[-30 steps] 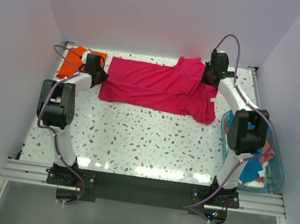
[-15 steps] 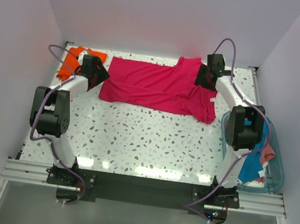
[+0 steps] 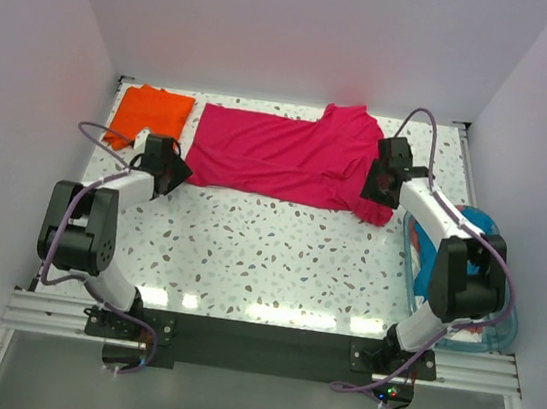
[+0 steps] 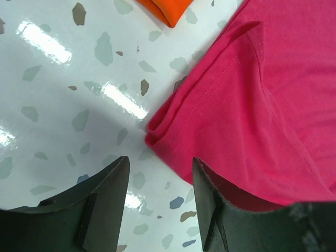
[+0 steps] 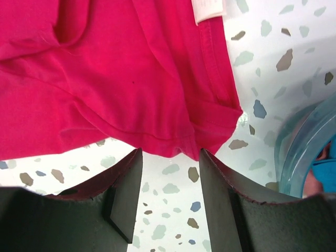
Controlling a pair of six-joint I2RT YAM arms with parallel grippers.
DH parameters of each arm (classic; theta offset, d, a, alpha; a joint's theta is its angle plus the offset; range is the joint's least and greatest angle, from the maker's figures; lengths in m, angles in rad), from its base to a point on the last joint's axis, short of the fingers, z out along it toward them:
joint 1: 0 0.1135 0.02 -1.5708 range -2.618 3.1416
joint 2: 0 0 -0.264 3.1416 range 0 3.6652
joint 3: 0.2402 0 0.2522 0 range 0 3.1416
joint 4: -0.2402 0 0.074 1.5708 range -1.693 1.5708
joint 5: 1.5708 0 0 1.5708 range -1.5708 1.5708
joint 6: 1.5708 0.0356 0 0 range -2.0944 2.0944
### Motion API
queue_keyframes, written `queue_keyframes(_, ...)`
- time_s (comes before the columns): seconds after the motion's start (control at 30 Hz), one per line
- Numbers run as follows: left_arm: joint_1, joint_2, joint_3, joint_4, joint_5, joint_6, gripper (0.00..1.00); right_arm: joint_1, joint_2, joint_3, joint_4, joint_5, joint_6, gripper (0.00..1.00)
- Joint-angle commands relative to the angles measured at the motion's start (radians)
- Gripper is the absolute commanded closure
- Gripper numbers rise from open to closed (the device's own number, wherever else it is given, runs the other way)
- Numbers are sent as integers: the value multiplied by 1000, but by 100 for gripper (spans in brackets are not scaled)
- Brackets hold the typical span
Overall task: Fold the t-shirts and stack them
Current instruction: Fold the tshirt
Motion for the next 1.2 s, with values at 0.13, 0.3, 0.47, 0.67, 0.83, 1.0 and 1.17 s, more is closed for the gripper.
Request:
queue_keyframes(0.13, -7, 107, 45, 120, 1, -44, 45, 3, 1, -20, 44, 45, 27, 49)
queue_keyframes(0.3, -7, 149, 72, 105, -30, -37, 54, 3, 35, -24, 46, 50, 26, 50)
queue_keyframes(0.47, -7, 166, 85, 90, -52, -37, 76, 3, 44, -41, 55, 68, 26, 50)
queue_keyframes(0.67, -7, 170, 116, 50, -68, -34, 95, 3, 87, -41, 69, 70, 30, 53)
queue_keyframes(0.83, -6, 164, 144, 25, -82, -21, 99, 0, 136, -26, 66, 97, 37, 61)
queue_keyframes(1.0, 0, 143, 161, -36, -107, -8, 100, -1, 150, 0, 57, 105, 35, 90)
queue_keyframes(1.17, 19, 103, 184, -109, -159, 12, 100, -3, 84, 28, -11, 111, 14, 100)
